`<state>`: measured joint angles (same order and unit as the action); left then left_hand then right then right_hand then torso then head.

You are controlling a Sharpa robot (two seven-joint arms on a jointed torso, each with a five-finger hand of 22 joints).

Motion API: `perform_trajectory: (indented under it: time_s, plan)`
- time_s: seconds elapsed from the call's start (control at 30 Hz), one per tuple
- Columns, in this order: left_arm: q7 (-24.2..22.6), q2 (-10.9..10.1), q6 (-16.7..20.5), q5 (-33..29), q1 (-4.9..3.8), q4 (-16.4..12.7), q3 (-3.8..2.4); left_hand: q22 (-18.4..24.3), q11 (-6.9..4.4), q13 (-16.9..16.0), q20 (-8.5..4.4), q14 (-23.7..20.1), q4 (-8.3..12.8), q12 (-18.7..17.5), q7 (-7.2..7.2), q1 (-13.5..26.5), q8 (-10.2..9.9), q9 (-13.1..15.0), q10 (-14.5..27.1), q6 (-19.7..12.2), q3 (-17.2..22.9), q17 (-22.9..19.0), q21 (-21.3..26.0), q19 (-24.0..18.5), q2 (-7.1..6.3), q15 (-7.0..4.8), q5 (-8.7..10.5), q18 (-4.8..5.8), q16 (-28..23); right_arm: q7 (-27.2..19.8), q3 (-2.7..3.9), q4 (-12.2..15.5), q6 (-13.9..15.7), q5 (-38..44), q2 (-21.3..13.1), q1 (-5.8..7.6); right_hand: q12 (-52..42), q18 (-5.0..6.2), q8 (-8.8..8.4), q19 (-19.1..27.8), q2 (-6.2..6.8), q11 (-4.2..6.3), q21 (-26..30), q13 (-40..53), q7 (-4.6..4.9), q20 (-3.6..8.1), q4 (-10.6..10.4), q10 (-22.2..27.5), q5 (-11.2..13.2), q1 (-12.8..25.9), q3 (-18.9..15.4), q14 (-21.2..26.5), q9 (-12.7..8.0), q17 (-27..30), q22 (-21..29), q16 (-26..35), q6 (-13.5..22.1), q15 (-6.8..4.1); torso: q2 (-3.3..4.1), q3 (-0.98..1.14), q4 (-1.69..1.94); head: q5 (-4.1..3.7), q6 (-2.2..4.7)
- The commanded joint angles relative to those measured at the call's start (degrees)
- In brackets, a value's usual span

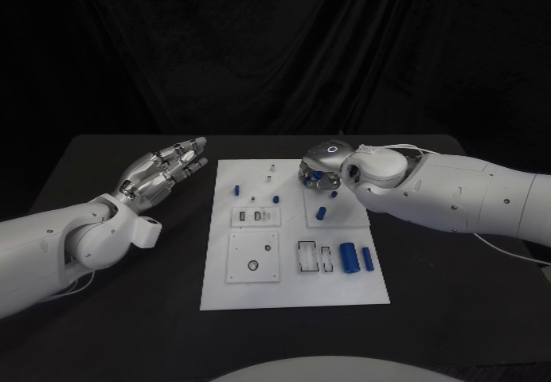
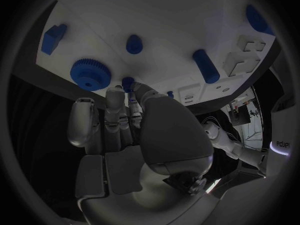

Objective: Assemble the parts on the task board

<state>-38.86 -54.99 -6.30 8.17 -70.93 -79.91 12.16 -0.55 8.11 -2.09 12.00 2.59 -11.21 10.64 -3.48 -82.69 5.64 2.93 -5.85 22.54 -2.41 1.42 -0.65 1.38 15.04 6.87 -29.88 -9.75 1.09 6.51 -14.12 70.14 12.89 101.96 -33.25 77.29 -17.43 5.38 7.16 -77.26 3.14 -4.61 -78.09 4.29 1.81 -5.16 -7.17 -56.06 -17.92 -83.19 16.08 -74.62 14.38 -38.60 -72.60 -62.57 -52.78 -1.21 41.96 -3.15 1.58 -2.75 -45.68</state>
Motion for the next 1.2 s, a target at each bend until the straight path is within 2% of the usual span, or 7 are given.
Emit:
perform_trajectory:
  time_s: [0.03, 0.27, 0.33, 0.53, 0.63, 0.83, 1.2]
  plan:
    - [-12.03, 0.20, -0.99, -0.03, 0.04, 0.06, -0.06, -0.06, 0.27, 0.02, 0.50, -0.03, 0.04, 0.31, -0.30, -0.57, 0.05, 0.00, 0.01, 0.12, 0.22, 0.06, -0.15, -0.05, -0.13, 0.32, -0.23, 0.34, -0.01, -0.38, 0.03, -0.12, -2.49, -1.83, -0.04, -0.15, 0.39, -0.59, -0.25, 0.99, 0.47, 0.10, 0.71, 0.08, 0.03, -0.04, 0.09, -1.06, -0.59, -0.13, 0.80, 0.88, 0.29, 1.28, 0.64, 0.94, 0.03, 0.09, 0.01, -0.01, 0.00, -0.01, -0.14]
    - [-11.99, 0.29, -1.12, -0.03, 0.05, 0.33, -0.06, -0.06, 0.33, 0.00, 0.59, -0.08, 0.23, 0.39, -0.34, -0.58, 0.16, 0.07, -0.02, 0.54, 0.44, 0.03, -0.15, -0.04, -0.12, 0.36, -0.27, 0.30, -0.04, -1.54, 0.04, -0.35, -2.06, -4.09, -0.07, -0.15, 0.42, -0.57, 0.94, 0.95, 0.27, 0.89, 0.89, 0.45, 0.93, 0.29, 1.47, -3.74, -0.99, -1.48, 2.35, 0.86, 1.89, 1.38, 0.42, 1.30, -2.10, -0.43, 0.02, -0.01, 0.01, -0.19, 0.06]
    - [-11.98, 0.32, -1.15, -0.03, 0.05, 0.40, -0.06, -0.06, 0.33, 0.00, 0.59, -0.08, 0.23, 0.39, -0.34, -0.58, 0.16, 0.07, -0.02, 0.54, 0.44, 0.03, -0.15, -0.04, -0.12, 0.36, -0.27, 0.30, -0.04, -2.04, 0.05, -0.40, -0.97, -4.79, -0.12, -0.14, 0.39, -0.65, 1.82, 0.62, 0.02, 1.50, 0.69, 0.69, 1.89, 0.72, 2.23, -5.00, -0.90, -2.10, 2.79, 0.25, 2.98, 0.52, -0.02, 0.82, -3.20, -0.92, 0.01, -0.01, 0.04, -0.19, 0.08]
    - [-11.96, 0.40, -1.21, -0.03, 0.06, 0.46, -0.06, -0.06, 0.35, 0.00, 0.63, -0.10, 0.38, 0.43, -0.40, -0.59, 0.18, 0.08, -0.03, 0.62, 0.64, 0.02, -0.15, -0.04, -0.08, 0.34, -0.36, 0.26, -0.05, -3.65, 0.19, -0.51, 3.54, -5.49, -0.08, 0.04, 0.64, -0.79, 3.65, 0.14, -0.36, 2.33, 0.47, 1.07, 3.07, 1.43, 3.16, -6.70, 0.44, -2.52, 2.79, -0.79, 5.27, -0.71, -0.68, 0.17, -5.16, -1.60, 0.04, 0.01, 0.08, 0.13, 0.40]
    - [-11.96, 0.44, -1.16, -0.03, 0.06, 0.45, -0.06, -0.06, 0.35, 0.00, 0.63, -0.10, 0.39, 0.43, -0.40, -0.59, 0.18, 0.08, -0.03, 0.62, 0.66, 0.02, -0.15, -0.04, -0.08, 0.34, -0.37, 0.26, -0.05, -4.59, 0.33, -0.56, 5.73, -6.10, 0.27, 0.49, 0.70, -0.84, 3.83, -0.01, -0.38, 2.35, 0.37, 1.12, 3.14, 1.50, 3.20, -6.92, 0.60, -2.48, 2.73, -1.21, 5.57, -1.53, -0.87, -0.31, -5.29, -1.66, 0.02, 0.04, 0.10, 0.39, 0.57]
    - [-11.81, 0.79, -1.02, -0.03, 0.06, 0.59, -0.06, -0.05, 0.35, -0.02, 0.64, -0.10, 0.47, 0.50, -0.42, -0.59, 0.22, 0.10, -0.06, 0.76, 0.77, 0.02, -0.14, -0.05, -0.06, 0.33, -0.40, 0.24, -0.05, -5.83, 0.65, -1.95, 7.66, -7.07, 2.81, 2.03, 0.77, -0.98, 3.94, -0.43, -0.40, 2.33, 0.02, 1.18, 3.28, 1.58, 3.23, -7.27, 0.69, -2.40, 2.65, -1.80, 5.90, -2.61, -1.40, -0.99, -5.25, -1.71, 0.05, 0.03, 0.09, 1.01, 0.52]
    - [-11.69, 1.57, -0.82, -0.03, 0.06, 0.51, -0.06, -0.05, 0.35, -0.02, 0.64, -0.09, 0.48, 0.53, -0.42, -0.59, 0.23, 0.11, -0.08, 0.78, 0.78, 0.03, -0.15, -0.04, -0.06, 0.33, -0.41, 0.23, -0.05, -5.93, 1.39, -8.58, 6.69, -7.39, 9.28, 2.97, 1.28, -0.99, 3.54, -0.48, -0.24, 2.28, 0.07, 1.16, 3.31, 1.64, 3.10, -7.32, 1.00, -1.95, 2.43, -2.13, 6.32, -2.99, -1.48, -1.24, -4.24, -1.71, 0.45, -0.12, 0.52, 1.50, 0.28]
